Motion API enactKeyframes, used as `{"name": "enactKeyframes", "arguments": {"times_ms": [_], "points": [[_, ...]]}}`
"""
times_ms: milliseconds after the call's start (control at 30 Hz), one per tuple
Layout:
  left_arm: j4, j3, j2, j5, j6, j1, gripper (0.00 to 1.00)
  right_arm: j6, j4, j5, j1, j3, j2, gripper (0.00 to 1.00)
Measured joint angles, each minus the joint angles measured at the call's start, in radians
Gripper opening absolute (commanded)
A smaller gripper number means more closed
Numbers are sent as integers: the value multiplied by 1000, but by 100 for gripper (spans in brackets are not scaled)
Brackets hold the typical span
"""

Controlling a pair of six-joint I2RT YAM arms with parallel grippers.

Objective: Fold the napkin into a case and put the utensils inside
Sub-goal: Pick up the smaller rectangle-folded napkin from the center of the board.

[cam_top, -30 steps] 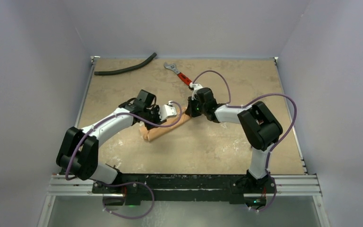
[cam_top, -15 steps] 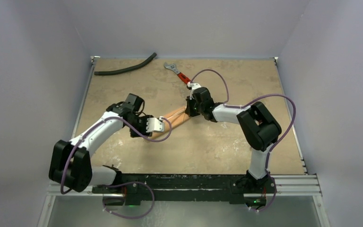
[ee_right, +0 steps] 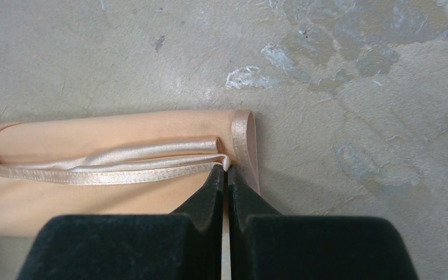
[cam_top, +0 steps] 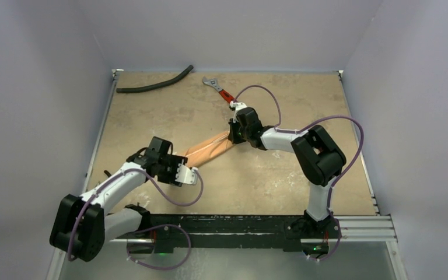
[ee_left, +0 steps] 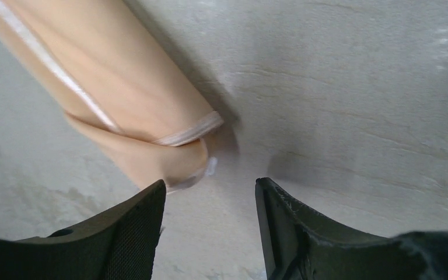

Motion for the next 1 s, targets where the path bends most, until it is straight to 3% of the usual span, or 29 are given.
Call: {"name": "enactKeyframes", "arguments": {"times_ms": [333, 667, 900, 1000], "points": [[168, -172, -287, 65, 173, 0, 56, -1, -24, 0, 2, 12, 0, 0], [260, -169, -97, 74, 254, 2, 51, -3, -40, 0, 2, 20, 0, 0], [314, -149, -15, 87, 258, 2, 32, -4, -52, 0, 6, 25, 0, 0], [311, -124, 33, 90, 279, 2, 30, -4, -52, 0, 6, 25, 0, 0]]}}
